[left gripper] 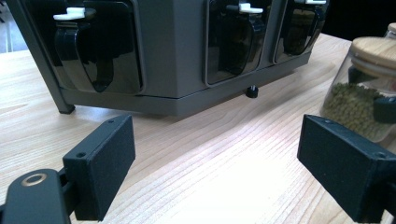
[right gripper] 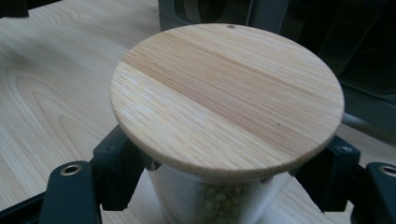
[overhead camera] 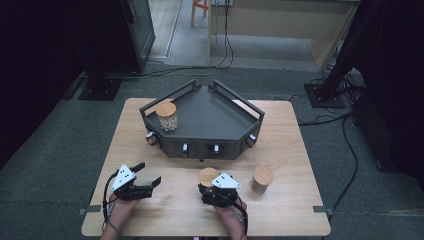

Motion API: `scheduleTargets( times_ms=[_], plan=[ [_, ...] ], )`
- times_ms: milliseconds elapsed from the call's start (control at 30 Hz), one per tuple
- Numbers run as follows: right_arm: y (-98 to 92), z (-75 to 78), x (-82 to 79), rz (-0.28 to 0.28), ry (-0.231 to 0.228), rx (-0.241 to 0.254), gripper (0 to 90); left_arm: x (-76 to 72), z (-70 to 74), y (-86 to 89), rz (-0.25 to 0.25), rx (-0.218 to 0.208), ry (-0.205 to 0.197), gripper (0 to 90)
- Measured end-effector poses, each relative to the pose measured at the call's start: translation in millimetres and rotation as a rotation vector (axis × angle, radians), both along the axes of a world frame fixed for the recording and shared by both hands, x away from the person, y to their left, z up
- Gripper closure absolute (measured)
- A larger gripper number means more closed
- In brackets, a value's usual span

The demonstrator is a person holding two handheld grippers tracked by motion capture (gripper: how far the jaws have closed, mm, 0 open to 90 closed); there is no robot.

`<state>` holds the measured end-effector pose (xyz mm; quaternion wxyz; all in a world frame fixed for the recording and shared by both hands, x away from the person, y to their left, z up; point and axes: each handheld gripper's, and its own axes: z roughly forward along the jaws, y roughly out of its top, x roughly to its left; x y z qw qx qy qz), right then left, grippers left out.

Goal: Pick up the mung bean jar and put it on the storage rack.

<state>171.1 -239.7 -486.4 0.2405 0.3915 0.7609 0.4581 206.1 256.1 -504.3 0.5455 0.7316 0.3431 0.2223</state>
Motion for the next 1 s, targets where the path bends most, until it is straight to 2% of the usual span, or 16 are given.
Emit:
scheduleTargets(
  times_ms=[133, 267, 500, 700, 800, 833, 867, 1000],
  plan=[
    [-3.8, 6.3, 0.3, -0.002, 0.000, 0.009, 25.1, -0.2, 0.1, -0.8, 0.004, 0.007, -0.001, 10.9],
    [-8.3, 10.0, 1.3, 0.003, 0.005, 0.028, 25.1, 0.4, -0.4, 0.8, -0.003, -0.009, 0.002, 10.8],
    [-6.7, 21.8, 1.6, 0.008, -0.011, -0.001, 25.1, 0.9, -0.2, 0.7, -0.004, 0.000, 0.002, 10.8],
    [-6.8, 30.1, 4.1, 0.011, -0.020, -0.001, 25.1, 1.1, -0.4, 1.2, 0.002, 0.000, 0.006, 10.8],
    [-8.0, 34.1, 6.4, 0.018, -0.020, 0.010, 25.1, 1.4, -0.5, 1.9, 0.003, -0.003, 0.008, 10.8],
    [-11.4, 35.9, 10.4, 0.028, -0.009, 0.039, 25.1, 1.6, -0.5, 1.9, 0.003, -0.002, 0.008, 10.8],
    [-12.2, 36.4, 11.4, 0.030, -0.009, 0.048, 25.1, 1.9, -0.3, 1.8, 0.001, -0.001, 0.010, 10.8],
    [-9.5, 41.9, 14.1, 0.033, -0.017, 0.034, 25.1, 3.4, -1.5, 3.7, -0.006, -0.024, 0.017, 10.9]
  ],
)
